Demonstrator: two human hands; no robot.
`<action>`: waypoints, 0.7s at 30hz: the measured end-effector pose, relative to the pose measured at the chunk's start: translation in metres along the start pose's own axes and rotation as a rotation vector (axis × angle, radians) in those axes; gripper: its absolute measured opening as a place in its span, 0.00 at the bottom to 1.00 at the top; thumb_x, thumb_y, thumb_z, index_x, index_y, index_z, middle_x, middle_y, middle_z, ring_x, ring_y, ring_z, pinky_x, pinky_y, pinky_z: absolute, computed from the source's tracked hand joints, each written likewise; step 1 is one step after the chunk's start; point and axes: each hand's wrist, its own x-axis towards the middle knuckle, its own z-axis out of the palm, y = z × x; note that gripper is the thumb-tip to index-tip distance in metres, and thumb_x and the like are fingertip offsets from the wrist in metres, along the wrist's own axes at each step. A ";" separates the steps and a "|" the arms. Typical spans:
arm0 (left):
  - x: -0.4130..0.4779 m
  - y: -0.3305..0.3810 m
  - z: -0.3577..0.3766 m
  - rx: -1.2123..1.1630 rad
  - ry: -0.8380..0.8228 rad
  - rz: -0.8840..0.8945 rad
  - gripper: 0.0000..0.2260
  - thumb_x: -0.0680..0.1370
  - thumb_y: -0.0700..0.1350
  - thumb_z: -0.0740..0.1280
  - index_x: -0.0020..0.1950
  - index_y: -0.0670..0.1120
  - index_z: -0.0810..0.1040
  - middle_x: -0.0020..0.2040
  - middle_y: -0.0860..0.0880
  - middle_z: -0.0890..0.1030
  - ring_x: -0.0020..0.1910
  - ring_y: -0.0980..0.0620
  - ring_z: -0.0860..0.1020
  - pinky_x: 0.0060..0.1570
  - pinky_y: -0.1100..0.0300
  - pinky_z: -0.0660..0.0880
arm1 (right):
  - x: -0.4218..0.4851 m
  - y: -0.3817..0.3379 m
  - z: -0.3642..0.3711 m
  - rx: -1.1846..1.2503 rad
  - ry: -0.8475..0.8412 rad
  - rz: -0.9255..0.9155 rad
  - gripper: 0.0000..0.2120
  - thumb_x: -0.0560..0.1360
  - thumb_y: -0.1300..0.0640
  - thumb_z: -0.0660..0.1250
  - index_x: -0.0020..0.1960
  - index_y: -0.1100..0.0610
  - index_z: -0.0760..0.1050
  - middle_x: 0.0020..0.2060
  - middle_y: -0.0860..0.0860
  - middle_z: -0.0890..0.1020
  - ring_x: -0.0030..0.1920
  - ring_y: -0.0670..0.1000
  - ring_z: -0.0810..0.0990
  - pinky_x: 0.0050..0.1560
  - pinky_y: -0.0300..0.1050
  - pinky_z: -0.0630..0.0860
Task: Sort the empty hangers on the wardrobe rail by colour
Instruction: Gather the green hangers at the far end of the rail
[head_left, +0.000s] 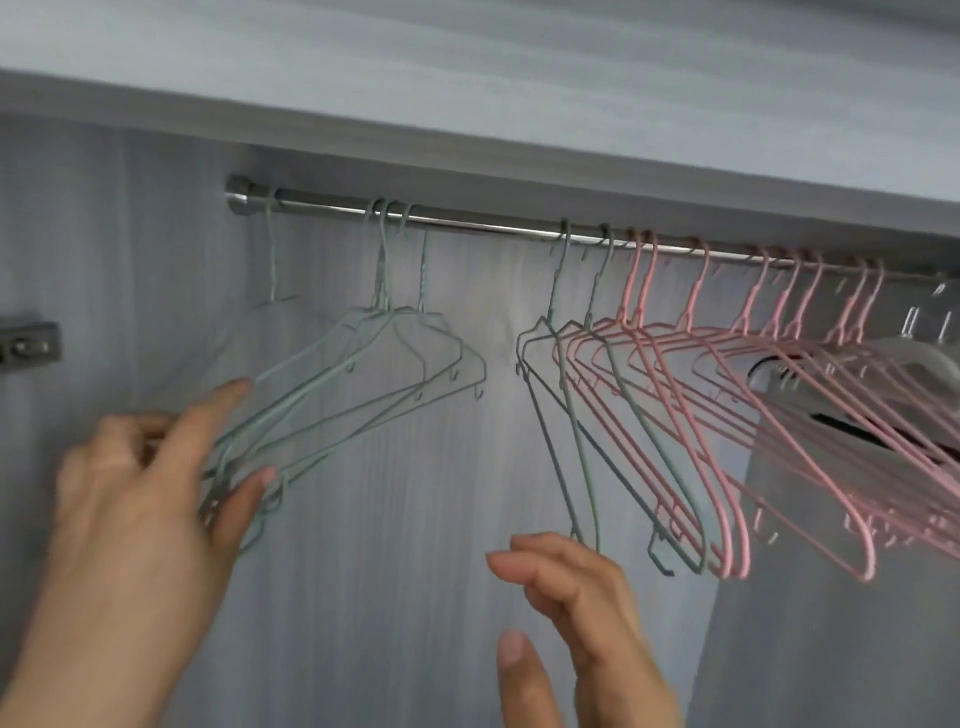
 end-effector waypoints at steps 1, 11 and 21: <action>-0.001 0.000 0.001 0.028 0.012 0.029 0.20 0.70 0.51 0.65 0.61 0.58 0.68 0.52 0.39 0.74 0.50 0.35 0.71 0.52 0.40 0.72 | -0.003 0.001 0.007 0.007 -0.044 0.023 0.19 0.61 0.52 0.59 0.45 0.32 0.75 0.51 0.34 0.75 0.50 0.34 0.76 0.51 0.26 0.72; 0.007 -0.002 -0.009 0.053 0.135 -0.022 0.18 0.66 0.32 0.71 0.55 0.43 0.79 0.51 0.35 0.74 0.48 0.34 0.73 0.52 0.45 0.70 | 0.025 0.007 0.064 0.400 -0.439 0.395 0.17 0.75 0.65 0.62 0.58 0.48 0.69 0.55 0.43 0.76 0.52 0.34 0.76 0.52 0.25 0.71; -0.003 -0.006 -0.001 0.053 0.035 -0.040 0.15 0.64 0.37 0.76 0.49 0.46 0.82 0.55 0.37 0.74 0.50 0.35 0.71 0.51 0.52 0.69 | 0.084 0.005 0.128 0.415 -0.434 0.494 0.26 0.77 0.60 0.59 0.72 0.58 0.54 0.66 0.52 0.70 0.53 0.42 0.71 0.49 0.26 0.67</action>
